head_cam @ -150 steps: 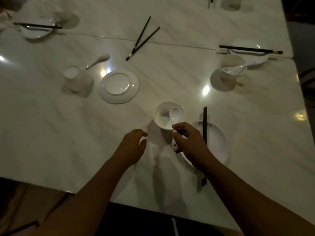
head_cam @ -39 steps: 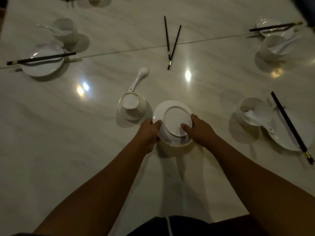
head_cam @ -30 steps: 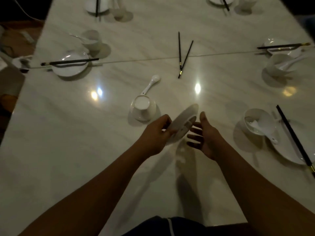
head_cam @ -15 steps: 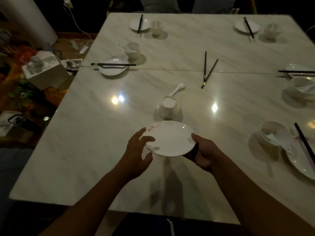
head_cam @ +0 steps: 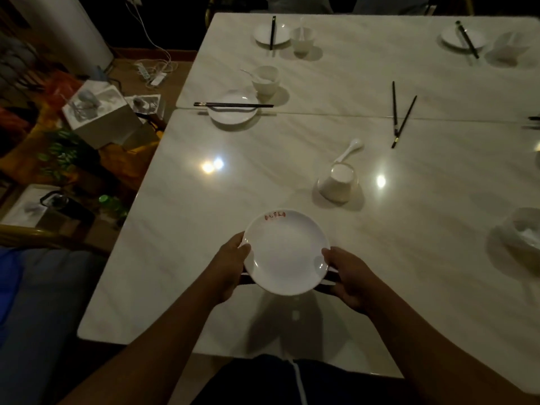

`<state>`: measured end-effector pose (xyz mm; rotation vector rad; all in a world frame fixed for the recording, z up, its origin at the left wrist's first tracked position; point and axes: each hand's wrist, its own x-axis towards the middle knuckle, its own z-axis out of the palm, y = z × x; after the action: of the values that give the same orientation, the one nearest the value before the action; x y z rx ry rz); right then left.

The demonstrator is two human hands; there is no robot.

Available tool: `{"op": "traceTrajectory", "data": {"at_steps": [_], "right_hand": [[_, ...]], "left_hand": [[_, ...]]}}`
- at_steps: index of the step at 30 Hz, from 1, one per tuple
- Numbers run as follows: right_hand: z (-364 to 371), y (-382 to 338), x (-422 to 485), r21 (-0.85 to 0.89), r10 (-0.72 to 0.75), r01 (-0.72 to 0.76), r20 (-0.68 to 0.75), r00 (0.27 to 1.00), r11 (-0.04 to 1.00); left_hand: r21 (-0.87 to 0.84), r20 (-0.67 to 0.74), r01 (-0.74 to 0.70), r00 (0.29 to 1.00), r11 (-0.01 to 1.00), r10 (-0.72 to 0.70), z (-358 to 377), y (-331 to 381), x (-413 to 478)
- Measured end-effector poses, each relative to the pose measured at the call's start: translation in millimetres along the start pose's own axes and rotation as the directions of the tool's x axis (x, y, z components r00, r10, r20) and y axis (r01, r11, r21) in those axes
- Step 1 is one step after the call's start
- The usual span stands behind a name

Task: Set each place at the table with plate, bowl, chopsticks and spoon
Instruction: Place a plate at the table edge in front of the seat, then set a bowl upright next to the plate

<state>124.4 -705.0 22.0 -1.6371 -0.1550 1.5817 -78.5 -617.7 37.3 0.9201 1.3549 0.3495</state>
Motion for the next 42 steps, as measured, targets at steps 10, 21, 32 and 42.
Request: {"op": "traceTrajectory", "data": {"at_steps": [10, 21, 32, 42], "right_hand": [[60, 4, 45, -0.208, -0.053, 0.027, -0.123, 0.991, 0.978], [74, 16, 72, -0.295, -0.107, 0.022, -0.277, 0.955, 0.955], [73, 7, 83, -0.509, -0.268, 0.085, -0.298, 0.916, 0.857], [57, 3, 87, -0.614, -0.263, 0.06, -0.245, 0.933, 0.787]], "left_hand": [[0.106, -0.208, -0.02, 0.977, 0.994, 0.041, -51, -13, 46], [0.062, -0.059, 0.038, 0.998, 0.997, -0.034, -70, -22, 76], [0.211, -0.101, 0.037, 0.995, 0.977, -0.016, -74, -17, 96], [0.341, -0.06, 0.036, 0.998, 0.939, -0.016, -68, -11, 105]]}}
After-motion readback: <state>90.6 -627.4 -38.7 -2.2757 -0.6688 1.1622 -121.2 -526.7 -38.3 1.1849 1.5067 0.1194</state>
